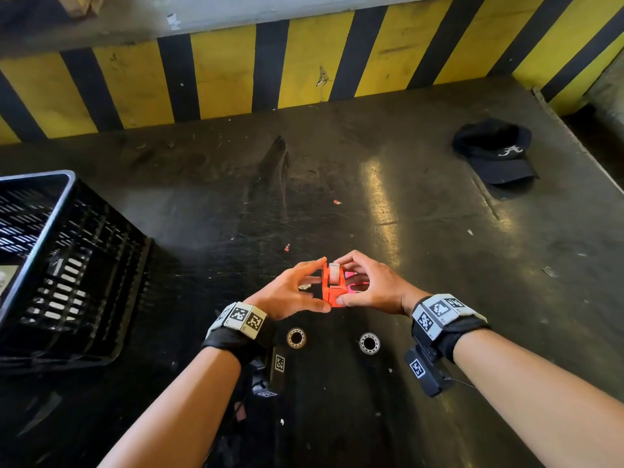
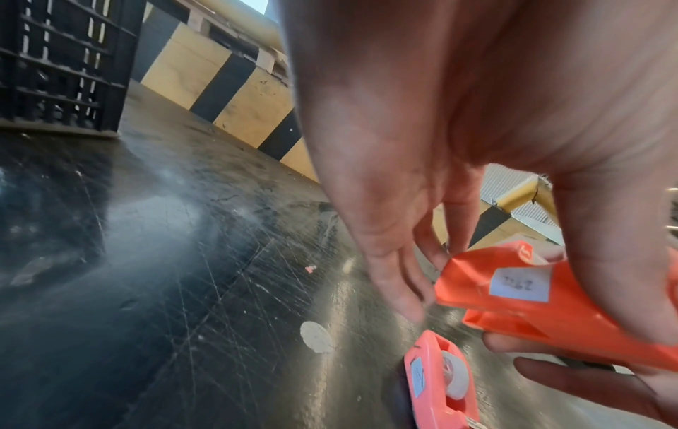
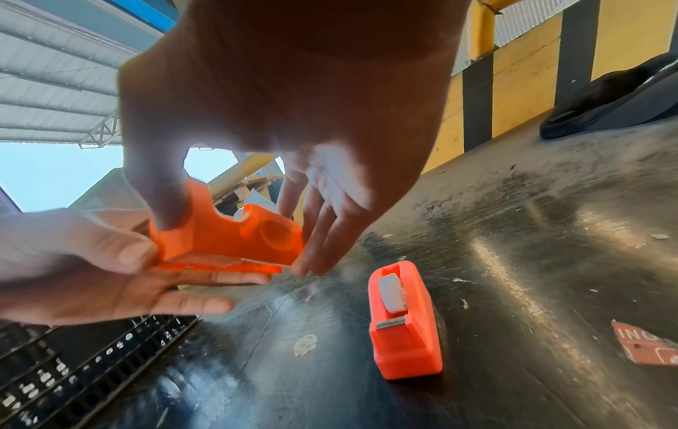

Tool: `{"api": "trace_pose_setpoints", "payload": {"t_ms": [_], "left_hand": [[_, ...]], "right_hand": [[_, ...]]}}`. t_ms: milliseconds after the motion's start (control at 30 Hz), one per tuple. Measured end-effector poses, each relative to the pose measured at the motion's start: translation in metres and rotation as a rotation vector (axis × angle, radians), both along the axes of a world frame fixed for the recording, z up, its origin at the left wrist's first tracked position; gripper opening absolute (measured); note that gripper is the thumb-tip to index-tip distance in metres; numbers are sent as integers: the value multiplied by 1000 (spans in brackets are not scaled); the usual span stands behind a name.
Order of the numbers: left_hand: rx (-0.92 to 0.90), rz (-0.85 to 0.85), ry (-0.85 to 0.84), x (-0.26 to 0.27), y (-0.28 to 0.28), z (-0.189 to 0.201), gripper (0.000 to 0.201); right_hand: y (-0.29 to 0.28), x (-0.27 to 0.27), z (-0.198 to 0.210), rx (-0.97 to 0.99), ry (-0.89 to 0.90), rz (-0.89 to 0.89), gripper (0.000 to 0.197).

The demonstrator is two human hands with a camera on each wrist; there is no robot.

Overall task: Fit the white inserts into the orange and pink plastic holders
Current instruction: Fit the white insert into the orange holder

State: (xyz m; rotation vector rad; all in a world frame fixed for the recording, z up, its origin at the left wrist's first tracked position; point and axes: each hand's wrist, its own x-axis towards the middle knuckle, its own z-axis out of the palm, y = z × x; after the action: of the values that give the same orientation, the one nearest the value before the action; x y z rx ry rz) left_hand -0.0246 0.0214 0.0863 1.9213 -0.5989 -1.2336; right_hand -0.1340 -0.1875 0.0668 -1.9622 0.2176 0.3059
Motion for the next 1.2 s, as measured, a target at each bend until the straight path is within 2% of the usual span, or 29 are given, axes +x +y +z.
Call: {"api": "trace_pose_setpoints", "payload": {"t_ms": [133,433,533,600,700,833,933,1200], "left_hand": [[23,-66,-69,3,1,7,105],[38,-65,-68,-1,1,13,102],[-9,-38,-39,-3,2,17,100],[-69,14,-28,-4,2,21,91],[-127,107,-74,-5,1,22,65],[-87,83,-301,-7,-6,20,34],[-56,56,-388,-9,-10,21,26],[-8,30,-448,-10,-14,17,17]], "right_hand": [[-1,-3,3,13,0,-1,64],[-1,-6,4,37,-3,-8,70],[0,-5,4,24,-10,0,74],[0,-5,5,5,-28,-8,77],[1,-5,6,-27,-58,-4,80],[4,-4,5,-36,-70,-7,86],[6,-6,0,-16,-69,-19,91],[11,-9,-7,5,-50,-28,90]]}}
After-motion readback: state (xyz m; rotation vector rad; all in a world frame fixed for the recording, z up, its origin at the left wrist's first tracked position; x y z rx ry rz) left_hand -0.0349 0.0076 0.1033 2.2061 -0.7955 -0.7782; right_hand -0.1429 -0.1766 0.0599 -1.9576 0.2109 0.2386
